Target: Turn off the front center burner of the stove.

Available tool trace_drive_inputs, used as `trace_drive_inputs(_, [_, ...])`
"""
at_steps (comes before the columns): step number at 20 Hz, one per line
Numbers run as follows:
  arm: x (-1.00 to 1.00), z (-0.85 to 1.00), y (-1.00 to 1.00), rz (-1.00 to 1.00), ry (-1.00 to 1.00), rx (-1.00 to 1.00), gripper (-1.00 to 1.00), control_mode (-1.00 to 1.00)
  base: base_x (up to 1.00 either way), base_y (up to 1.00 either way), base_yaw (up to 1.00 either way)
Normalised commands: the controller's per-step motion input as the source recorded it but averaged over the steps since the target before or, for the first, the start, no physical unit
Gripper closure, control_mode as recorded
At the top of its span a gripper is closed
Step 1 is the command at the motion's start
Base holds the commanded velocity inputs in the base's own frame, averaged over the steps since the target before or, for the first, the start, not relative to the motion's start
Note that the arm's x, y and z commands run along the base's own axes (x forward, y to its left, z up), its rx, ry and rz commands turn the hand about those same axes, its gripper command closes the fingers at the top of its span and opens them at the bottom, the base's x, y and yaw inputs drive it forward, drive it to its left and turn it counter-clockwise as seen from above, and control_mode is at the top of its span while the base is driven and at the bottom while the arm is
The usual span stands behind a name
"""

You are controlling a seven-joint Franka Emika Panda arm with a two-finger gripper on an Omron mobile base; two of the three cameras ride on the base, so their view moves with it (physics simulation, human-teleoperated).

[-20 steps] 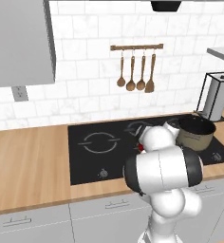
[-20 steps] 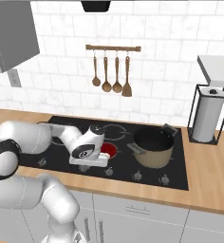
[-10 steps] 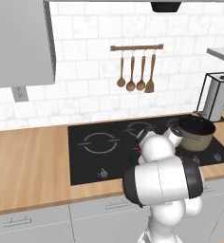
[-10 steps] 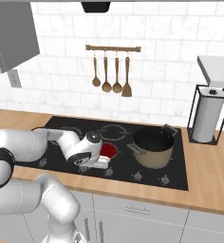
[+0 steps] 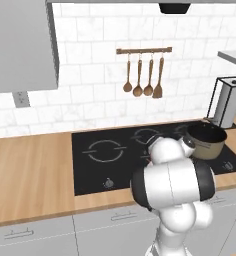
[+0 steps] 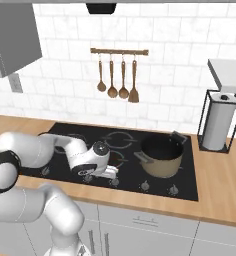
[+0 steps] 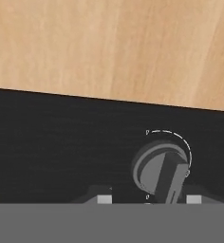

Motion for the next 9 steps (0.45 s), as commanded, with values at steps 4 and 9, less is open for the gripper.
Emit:
trace_drive_inputs(4, [0.24, -0.09, 0.11, -0.53, 0.02, -0.01, 1.00, -1.00, 0.00, 0.00, 0.00])
trace_drive_inputs(9, [0.00, 0.00, 0.00, 0.00, 0.00, 0.00, 1.00, -1.00, 0.00, 0.00, 0.00])
